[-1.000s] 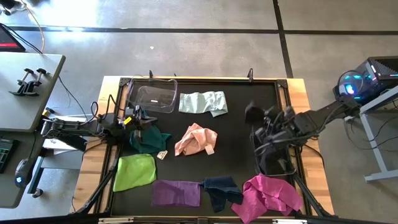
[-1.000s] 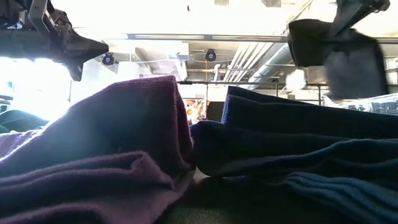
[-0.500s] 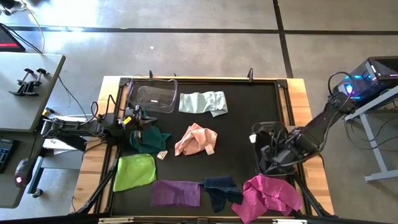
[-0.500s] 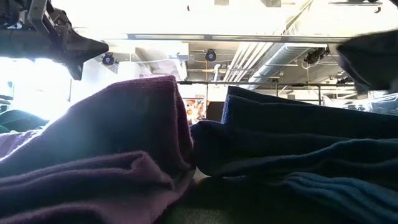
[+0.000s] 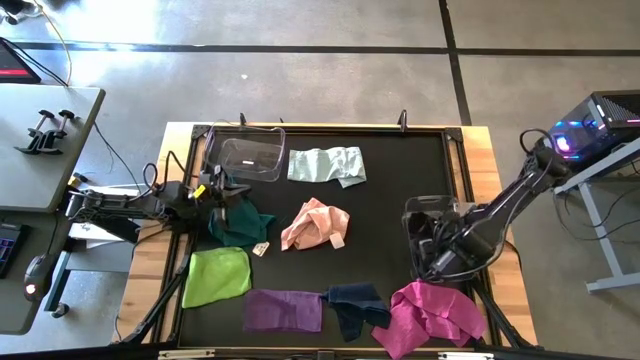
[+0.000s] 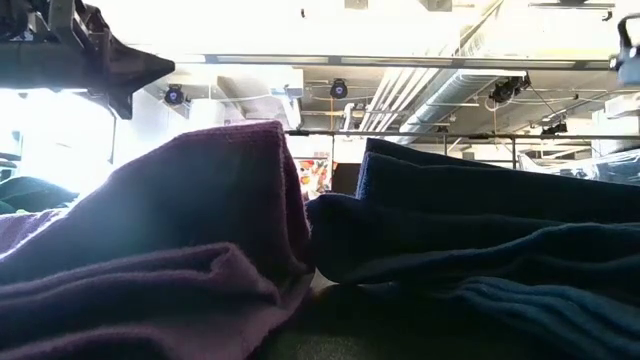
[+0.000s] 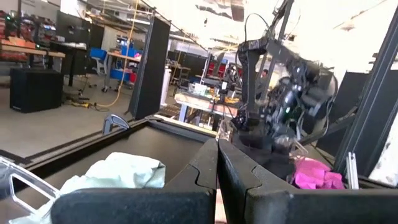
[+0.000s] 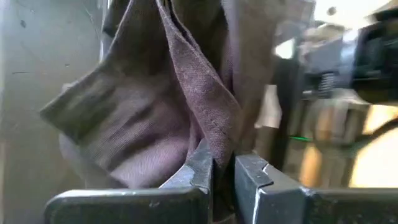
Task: Sort towels by color in basket
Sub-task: Put the black towel into the bottom transparent bin
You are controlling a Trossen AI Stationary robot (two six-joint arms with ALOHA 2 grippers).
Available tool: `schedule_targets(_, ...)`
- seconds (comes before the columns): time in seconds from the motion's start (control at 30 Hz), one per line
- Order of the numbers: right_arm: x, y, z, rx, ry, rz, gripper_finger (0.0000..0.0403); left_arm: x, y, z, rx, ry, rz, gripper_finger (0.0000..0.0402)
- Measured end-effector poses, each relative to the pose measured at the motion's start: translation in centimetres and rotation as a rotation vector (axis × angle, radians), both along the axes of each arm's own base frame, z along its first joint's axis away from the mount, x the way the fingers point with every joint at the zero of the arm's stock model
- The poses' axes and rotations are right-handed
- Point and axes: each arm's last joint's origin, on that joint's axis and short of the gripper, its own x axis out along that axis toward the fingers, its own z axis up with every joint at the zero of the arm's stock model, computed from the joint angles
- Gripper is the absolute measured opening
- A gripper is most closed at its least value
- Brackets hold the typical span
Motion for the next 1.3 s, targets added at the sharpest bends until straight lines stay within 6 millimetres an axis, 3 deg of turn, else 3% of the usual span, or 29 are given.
schedule_targets(0.3,0.5,-1.1,-4.2,0.055,-0.046,0.014,0.0021,0.0,0.1,0.1,0.014,-0.006,0.028,0.0000)
schedule_targets(0.57,-0.1,-1.9,-6.3,0.075,-0.034,0.032,0.0035,0.0,0.1,0.1,0.013,-0.006,0.028,0.0000)
schedule_targets(1.0,-0.3,-1.9,-6.4,0.063,-0.029,0.052,0.0171,0.0,0.1,0.0,0.011,-0.002,0.026,0.0000)
schedule_targets(1.3,0.0,-1.4,-4.8,0.070,-0.074,0.066,0.0183,0.0,0.1,0.0,0.011,0.000,0.026,0.0000)
